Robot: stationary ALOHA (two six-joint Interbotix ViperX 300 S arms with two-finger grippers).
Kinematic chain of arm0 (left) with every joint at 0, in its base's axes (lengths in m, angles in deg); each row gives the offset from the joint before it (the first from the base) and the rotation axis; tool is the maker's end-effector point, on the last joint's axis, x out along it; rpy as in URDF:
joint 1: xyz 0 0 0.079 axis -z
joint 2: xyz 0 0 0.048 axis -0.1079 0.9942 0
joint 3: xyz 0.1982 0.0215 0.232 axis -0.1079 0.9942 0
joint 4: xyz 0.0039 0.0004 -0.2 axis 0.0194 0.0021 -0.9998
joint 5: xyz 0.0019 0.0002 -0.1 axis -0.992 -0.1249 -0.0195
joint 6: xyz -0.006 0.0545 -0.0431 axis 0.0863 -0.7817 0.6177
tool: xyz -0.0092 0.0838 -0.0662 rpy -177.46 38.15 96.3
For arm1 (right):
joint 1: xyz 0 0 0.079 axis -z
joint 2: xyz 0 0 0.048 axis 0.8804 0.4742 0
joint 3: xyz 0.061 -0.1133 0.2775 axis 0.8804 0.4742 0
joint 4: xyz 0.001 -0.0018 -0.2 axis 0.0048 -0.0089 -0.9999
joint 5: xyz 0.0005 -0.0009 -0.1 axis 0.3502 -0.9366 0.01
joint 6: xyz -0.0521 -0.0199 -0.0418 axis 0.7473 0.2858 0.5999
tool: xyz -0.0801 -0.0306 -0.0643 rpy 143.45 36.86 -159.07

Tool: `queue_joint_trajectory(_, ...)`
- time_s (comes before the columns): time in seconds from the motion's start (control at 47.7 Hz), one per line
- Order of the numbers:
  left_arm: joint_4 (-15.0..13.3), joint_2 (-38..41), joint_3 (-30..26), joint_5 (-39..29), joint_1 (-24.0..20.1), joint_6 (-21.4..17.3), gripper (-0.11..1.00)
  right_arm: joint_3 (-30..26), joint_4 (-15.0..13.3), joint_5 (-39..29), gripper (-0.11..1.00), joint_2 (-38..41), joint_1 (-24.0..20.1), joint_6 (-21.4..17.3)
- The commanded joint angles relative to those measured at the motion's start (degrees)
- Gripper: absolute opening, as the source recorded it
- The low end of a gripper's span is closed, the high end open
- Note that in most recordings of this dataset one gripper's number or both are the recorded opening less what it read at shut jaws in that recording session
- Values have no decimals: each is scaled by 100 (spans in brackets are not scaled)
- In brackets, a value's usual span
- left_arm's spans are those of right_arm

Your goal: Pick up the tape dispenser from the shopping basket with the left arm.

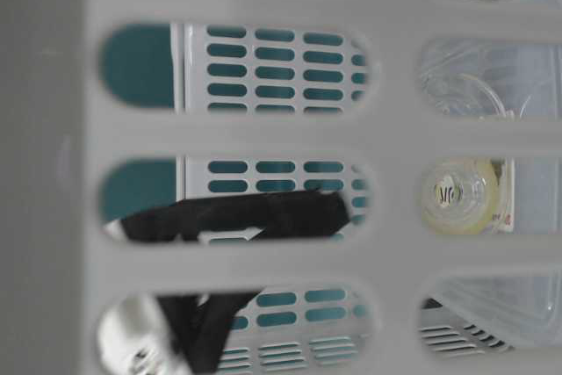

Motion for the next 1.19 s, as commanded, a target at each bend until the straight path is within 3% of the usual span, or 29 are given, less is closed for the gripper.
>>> queue_joint_trajectory(0.0, 18, 141, -167, 0, 70, 44, 89, -53, 26, 35, 68, 26, 9, 0)
queue_joint_trajectory(0.21, 18, 457, -18, 26, 114, 88, 88, -26, 26, 26, 68, 18, 9, 9)
queue_joint_trajectory(0.398, 18, 536, 70, 457, 114, 62, 83, 9, 26, 26, 68, 26, 9, 0)
queue_joint_trajectory(0.482, 18, 527, 44, 475, 123, 53, 67, 9, 26, 26, 68, 18, 9, 9)
queue_joint_trajectory(0.587, 18, 448, 18, 457, 123, 44, 35, 18, 26, 26, 68, 26, 9, 0)
queue_joint_trajectory(0.629, 18, 369, -9, 413, 123, 35, 27, 18, 26, 18, 68, 26, 9, 0)
queue_joint_trajectory(0.818, 18, 44, -404, -202, 123, -9, 28, 26, 26, -97, 68, 18, 9, 0)
queue_joint_trajectory(1.048, 18, -202, -1731, -1696, 62, -18, 28, 26, 26, -114, 68, -18, 9, 9)
queue_joint_trajectory(1.174, 18, -176, -2145, -2171, 0, -26, 28, 26, 26, -114, 68, -18, 9, 9)
